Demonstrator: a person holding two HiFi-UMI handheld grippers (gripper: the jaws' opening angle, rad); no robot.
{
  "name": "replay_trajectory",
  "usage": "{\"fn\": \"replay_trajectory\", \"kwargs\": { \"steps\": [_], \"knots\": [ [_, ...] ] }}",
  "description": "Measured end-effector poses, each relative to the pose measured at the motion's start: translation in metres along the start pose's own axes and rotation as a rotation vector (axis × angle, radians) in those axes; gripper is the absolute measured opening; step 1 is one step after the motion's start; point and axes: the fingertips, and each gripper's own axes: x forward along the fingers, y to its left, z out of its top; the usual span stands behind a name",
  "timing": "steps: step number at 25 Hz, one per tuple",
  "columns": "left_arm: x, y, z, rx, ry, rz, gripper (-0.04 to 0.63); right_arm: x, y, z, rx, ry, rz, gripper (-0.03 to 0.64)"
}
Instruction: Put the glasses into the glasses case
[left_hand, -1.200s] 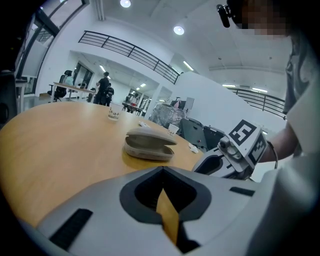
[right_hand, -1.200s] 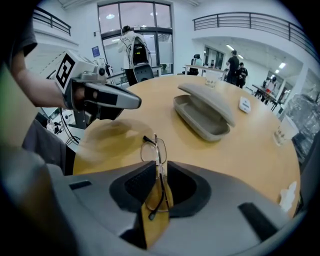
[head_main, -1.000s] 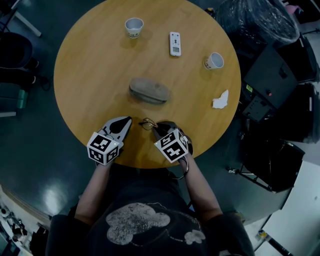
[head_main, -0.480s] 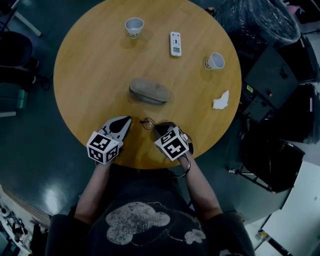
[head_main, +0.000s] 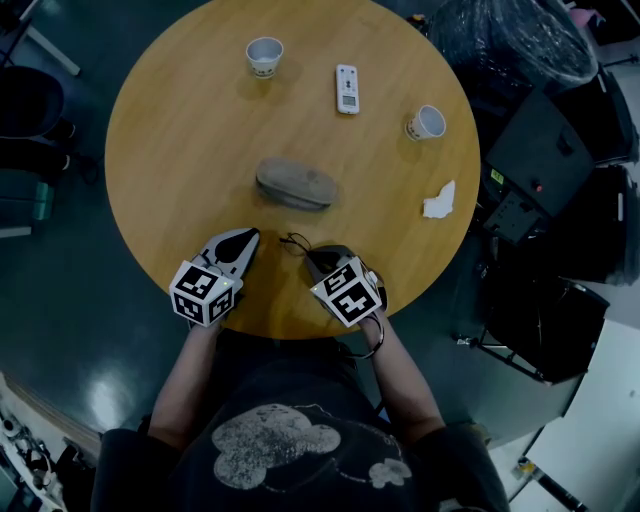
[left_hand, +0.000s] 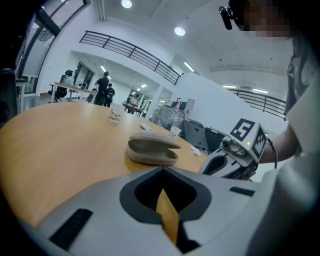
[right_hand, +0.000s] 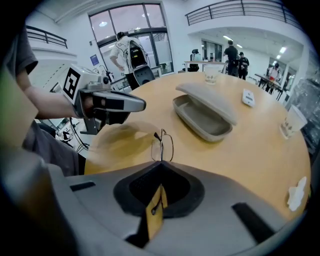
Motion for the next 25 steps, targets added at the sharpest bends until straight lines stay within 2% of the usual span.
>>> {"fn": "replay_trajectory", "kwargs": {
  "steps": [3, 7, 11, 15, 22, 25],
  "knots": [
    [0.000, 0.000, 0.006, 0.010, -0.021, 0.000, 0.002, -0.008, -0.002, 0.005, -0.038, -0.028, -0.029, -0.014],
    [-0.005, -0.003, 0.023, 0.043, -0.092, -0.017, 0.002, -0.023, -0.007, 0.018, -0.129, -0.051, -0.102, -0.014],
    [-0.005, -0.011, 0.042, 0.133, -0.150, -0.059, 0.002, -0.028, -0.012, 0.027, -0.188, -0.060, -0.153, -0.014],
    [-0.003, -0.007, 0.059, 0.230, -0.184, -0.051, 0.002, -0.030, -0.013, 0.034, -0.197, -0.070, -0.177, -0.014],
    [0.010, 0.004, 0.071, 0.408, -0.144, -0.074, 0.005, -0.031, -0.017, 0.039, -0.173, -0.086, -0.192, -0.014],
    [0.018, 0.011, 0.072, 0.507, -0.092, -0.056, 0.041, -0.030, -0.020, 0.039, -0.156, -0.084, -0.193, -0.014]
  ]
}}
